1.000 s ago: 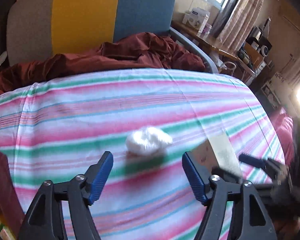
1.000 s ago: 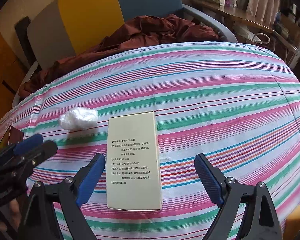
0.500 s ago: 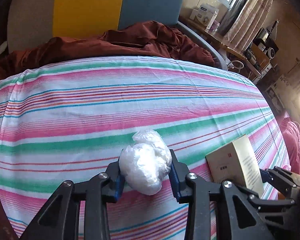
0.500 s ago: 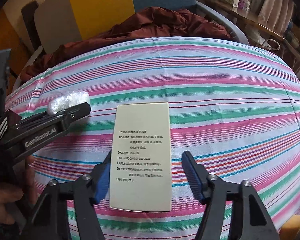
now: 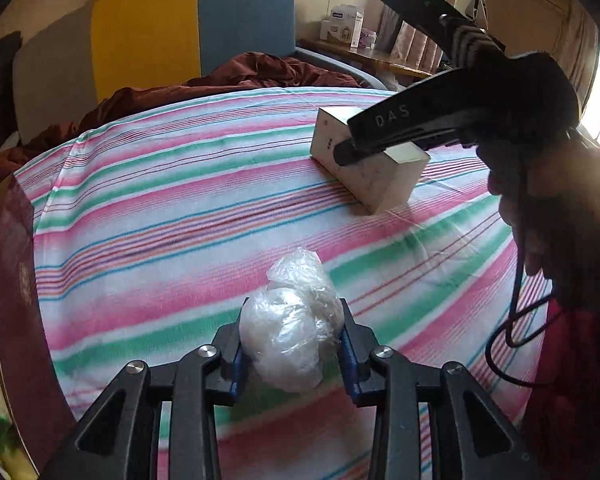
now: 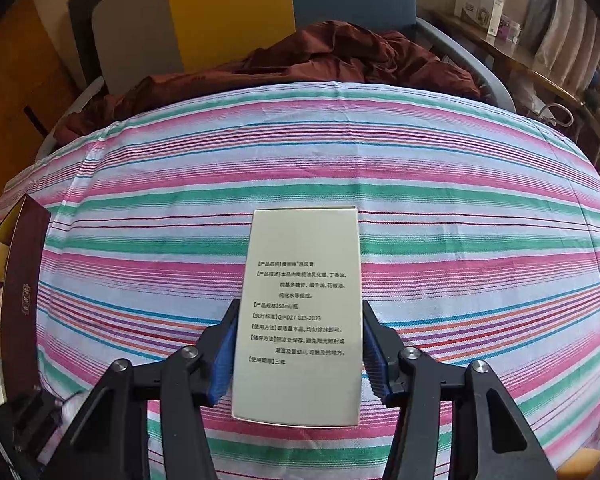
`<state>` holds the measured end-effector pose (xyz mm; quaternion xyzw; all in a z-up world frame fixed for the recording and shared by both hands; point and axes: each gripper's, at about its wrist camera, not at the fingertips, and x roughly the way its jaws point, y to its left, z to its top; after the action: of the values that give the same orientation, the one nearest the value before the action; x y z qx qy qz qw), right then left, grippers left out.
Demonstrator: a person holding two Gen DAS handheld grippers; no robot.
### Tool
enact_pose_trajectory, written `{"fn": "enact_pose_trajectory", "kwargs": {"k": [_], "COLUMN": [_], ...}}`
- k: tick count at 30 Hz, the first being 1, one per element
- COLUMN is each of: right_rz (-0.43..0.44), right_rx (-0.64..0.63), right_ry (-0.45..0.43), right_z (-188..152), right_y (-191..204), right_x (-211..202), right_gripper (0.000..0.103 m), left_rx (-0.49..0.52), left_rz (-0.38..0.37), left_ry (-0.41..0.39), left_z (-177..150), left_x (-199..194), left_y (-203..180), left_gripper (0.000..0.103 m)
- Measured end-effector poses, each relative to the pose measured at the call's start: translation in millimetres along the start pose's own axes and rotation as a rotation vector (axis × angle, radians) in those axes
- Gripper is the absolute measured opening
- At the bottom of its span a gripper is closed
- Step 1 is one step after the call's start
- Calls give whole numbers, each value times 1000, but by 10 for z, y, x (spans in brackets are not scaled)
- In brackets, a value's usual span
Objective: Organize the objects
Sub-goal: 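Grasp the cream paper box with the right gripper while the left gripper grasps the plastic bundle, then carry the plastic bundle into the gold box and open the left gripper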
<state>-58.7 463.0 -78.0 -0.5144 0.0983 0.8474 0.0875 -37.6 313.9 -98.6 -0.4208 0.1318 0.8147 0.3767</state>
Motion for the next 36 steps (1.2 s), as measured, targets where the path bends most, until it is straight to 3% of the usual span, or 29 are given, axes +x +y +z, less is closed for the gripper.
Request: {"fn": "enact_pose_trajectory", "kwargs": {"k": [6,13,23,25,27,28,36], "right_rz": [2,-21,-16,-31,-59,-56,-52], "right_rx": [-119,-130,-119,-114,-99,-84,-99], "right_ry": [-4,59,48,50,64,71,68], "right_z": [-56,-106,-117,-122,-118,-119,-117], "right_y": [263,286,247,226,180,151,156], "right_x": [47,192,239,243,277,288,266], "right_gripper": [50,51,55,62,84,86,89], "left_rx": [32,34,27,26,27,28,29], "left_rz": [24,13,-1,-2,-2,-1,0], "left_ry": [-50,-62,-70,-70,-71,-71,-71], "left_z": [-154,-182,-213,-220,-221,-212,-206], "left_x": [-68,-72,-75,-73,-73,-65,-57], "left_y": [-59,-45,-13,-10,-10,-13,-17], "left_gripper": [36,36,36,36,36,36,36]}}
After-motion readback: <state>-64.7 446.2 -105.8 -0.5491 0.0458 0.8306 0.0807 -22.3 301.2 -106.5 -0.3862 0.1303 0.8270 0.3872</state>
